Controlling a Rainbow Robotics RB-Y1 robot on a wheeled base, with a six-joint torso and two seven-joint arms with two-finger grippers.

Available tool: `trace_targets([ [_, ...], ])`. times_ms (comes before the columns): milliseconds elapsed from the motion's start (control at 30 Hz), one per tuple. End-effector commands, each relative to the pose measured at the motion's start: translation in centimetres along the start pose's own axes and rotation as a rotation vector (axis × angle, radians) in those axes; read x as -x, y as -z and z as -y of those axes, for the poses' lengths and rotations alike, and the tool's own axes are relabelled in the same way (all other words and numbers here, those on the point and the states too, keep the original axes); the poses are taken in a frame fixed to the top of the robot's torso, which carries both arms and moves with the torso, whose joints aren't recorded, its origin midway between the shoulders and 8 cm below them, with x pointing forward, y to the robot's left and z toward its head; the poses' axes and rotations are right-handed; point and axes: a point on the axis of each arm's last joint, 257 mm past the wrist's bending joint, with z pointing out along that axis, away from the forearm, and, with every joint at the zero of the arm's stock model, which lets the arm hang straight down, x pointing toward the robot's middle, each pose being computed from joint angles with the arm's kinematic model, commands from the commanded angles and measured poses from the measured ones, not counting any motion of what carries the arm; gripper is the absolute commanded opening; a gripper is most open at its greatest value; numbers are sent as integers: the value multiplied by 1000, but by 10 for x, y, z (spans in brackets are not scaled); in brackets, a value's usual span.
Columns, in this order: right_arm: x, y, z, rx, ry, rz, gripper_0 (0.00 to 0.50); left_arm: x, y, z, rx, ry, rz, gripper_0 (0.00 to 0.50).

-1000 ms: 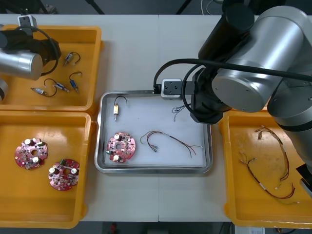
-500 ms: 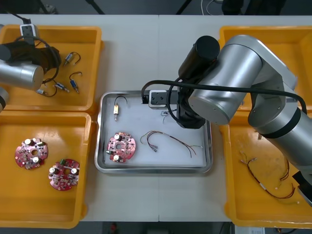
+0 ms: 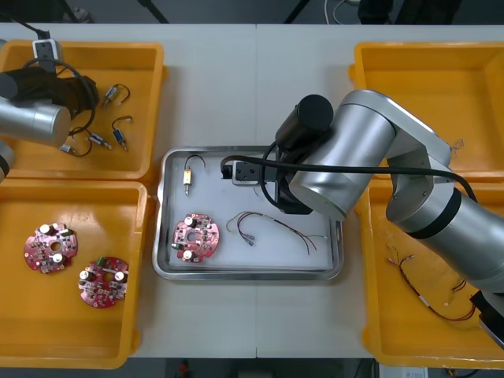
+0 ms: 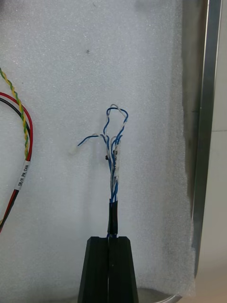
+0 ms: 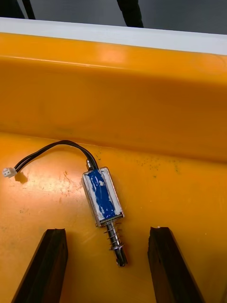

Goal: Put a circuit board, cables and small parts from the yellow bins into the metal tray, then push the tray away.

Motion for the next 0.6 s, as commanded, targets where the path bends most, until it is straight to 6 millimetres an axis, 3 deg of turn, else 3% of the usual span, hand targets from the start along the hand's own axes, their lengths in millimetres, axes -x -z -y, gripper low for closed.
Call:
trace_targets([
  [33, 8, -5, -14, 6, -15, 18, 161, -27, 0, -14, 22, -38, -39, 4],
  [67, 7, -6, -12, 2, -15, 17, 161, -27, 0, -14, 23, -40, -39, 0],
  [100, 7, -6, -14, 2, -15, 18, 345, -26, 0, -15, 24, -37, -38, 0],
  [133, 6, -7, -14, 4, -15, 18, 437, -26, 0, -13, 21, -38, -38, 0],
  [167, 6, -7, -15, 4, -16, 18, 495, -26, 0, -15, 24, -36, -38, 0],
  [400, 9, -3, -14, -4, -15, 26, 500, -27, 0, -14, 21, -26, -40, 0],
  [600, 6, 17, -12, -27, -6, -4, 500, -29, 2, -19, 37, -12, -65, 0],
])
